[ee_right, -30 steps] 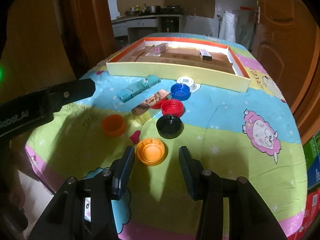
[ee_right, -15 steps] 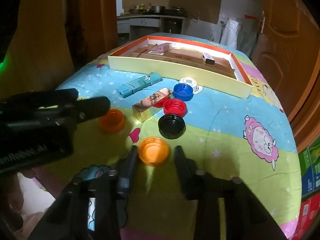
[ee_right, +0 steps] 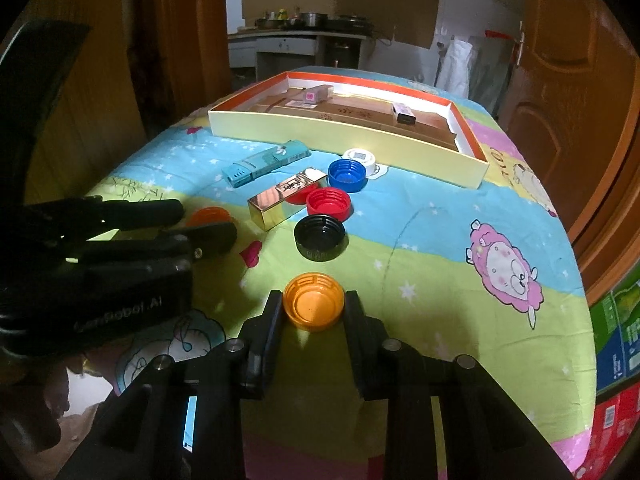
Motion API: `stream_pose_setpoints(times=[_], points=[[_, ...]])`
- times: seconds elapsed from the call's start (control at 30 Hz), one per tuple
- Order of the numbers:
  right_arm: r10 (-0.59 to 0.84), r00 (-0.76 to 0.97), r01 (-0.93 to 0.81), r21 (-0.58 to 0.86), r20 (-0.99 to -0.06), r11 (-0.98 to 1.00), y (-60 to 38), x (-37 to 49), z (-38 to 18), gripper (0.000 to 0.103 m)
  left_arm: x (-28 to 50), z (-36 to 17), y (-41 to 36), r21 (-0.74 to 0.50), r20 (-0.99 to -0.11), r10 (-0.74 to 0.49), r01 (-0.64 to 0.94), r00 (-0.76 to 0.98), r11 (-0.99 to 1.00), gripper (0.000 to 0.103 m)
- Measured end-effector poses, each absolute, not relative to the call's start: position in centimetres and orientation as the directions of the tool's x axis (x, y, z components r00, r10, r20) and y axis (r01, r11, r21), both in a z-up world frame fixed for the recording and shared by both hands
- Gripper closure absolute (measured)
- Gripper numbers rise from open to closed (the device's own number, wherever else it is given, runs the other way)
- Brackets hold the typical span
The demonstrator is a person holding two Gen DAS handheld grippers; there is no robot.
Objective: Organize rigid objects
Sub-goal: 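Grasp the amber round cap with the left tool while the right tool grasps the orange cap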
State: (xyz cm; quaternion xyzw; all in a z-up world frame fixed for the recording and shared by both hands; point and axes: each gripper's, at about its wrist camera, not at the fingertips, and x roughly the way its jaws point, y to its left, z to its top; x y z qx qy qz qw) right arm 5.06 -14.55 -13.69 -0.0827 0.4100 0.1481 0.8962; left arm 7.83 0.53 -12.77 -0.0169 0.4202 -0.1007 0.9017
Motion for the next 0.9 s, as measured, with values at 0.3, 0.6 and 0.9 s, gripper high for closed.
stream_pose_setpoints(times=[0.3, 0.6, 0.9], points=[[0.200, 0.620, -0.332, -0.022, -0.759, 0.943, -14.6, 5.0, -13.7, 0.073, 7.5, -12.6, 1.0, -0.139, -0.741, -0.210, 0.160, 0.638, 0.977, 0.072], [0.205, 0.636, -0.323, -0.016, -0.744, 0.946, -14.7, 4.9, -13.3, 0.073, 7.1, -12.0, 1.3, -0.151, -0.728, -0.217, 0.156, 0.651, 0.976, 0.072], [0.220, 0.649, -0.319, 0.001, -0.728, 0.948, -15.0, 4.9, -12.4, 0.073, 6.5, -10.5, 1.3, -0.157, -0.700, -0.229, 0.167, 0.677, 0.973, 0.073]])
